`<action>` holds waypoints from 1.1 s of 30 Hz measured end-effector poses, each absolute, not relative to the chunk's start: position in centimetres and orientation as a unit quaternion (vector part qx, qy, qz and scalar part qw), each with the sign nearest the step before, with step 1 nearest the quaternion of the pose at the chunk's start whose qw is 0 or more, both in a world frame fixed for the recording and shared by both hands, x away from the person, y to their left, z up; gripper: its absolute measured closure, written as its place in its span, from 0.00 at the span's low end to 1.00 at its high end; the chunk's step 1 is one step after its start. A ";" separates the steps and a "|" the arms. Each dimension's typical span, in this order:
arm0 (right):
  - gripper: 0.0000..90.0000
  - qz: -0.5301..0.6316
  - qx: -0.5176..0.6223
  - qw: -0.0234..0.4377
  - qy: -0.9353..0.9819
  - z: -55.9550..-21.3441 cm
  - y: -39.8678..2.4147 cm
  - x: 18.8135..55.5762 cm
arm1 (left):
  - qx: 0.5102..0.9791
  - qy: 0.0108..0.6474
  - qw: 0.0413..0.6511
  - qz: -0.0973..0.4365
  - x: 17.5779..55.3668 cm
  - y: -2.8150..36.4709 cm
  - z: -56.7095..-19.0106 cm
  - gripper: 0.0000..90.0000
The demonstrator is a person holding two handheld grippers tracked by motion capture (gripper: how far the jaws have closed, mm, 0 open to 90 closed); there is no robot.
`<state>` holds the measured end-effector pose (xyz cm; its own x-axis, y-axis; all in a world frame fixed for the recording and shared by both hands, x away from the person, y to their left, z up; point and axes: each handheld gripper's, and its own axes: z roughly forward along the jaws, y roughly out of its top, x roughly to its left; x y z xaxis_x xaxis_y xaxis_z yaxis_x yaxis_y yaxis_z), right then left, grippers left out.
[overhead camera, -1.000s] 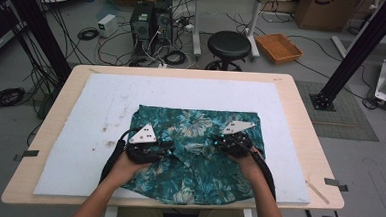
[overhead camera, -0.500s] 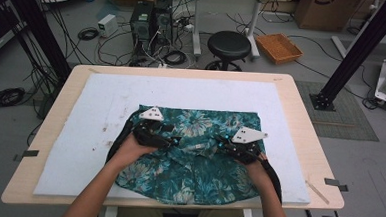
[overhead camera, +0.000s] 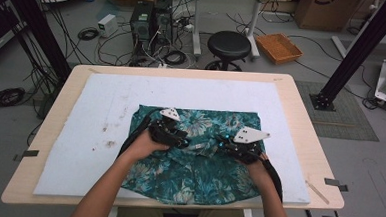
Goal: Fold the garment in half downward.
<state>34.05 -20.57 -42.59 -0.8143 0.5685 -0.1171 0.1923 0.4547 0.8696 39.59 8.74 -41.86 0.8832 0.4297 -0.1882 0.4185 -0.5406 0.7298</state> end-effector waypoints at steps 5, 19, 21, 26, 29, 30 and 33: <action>0.95 0.467 0.231 0.201 0.830 -42.6 -20.6 34.1 | 0.881 0.220 0.418 0.024 39.2 8.6 -41.5 0.97; 0.65 0.490 0.302 0.186 0.796 -41.6 -21.0 31.8 | 0.857 0.219 0.463 0.058 38.7 9.7 -39.4 0.97; 0.81 0.487 0.280 0.178 0.808 -41.5 -20.1 30.5 | 0.857 0.215 0.464 0.059 38.6 9.5 -39.0 0.97; 1.00 0.431 0.245 0.113 0.861 -43.2 -17.4 29.8 | 0.852 0.203 0.479 0.065 38.3 9.1 -37.5 0.97; 1.00 0.401 0.258 0.102 0.873 -44.4 -16.5 30.3 | 0.852 0.193 0.483 0.065 37.9 9.0 -36.7 0.97; 1.00 0.391 0.265 0.105 0.875 -44.8 -16.2 30.6 | 0.852 0.190 0.483 0.065 37.8 9.0 -36.5 0.97; 1.00 0.392 0.282 0.126 0.866 -45.0 -15.7 31.2 | 0.851 0.187 0.487 0.064 37.5 9.1 -36.2 0.97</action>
<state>31.24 -15.72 -44.98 -0.8089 0.5880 0.0034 0.3907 0.5331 0.7504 37.51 9.05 -36.16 0.9216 0.3813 -0.0730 0.2561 -0.4559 0.8524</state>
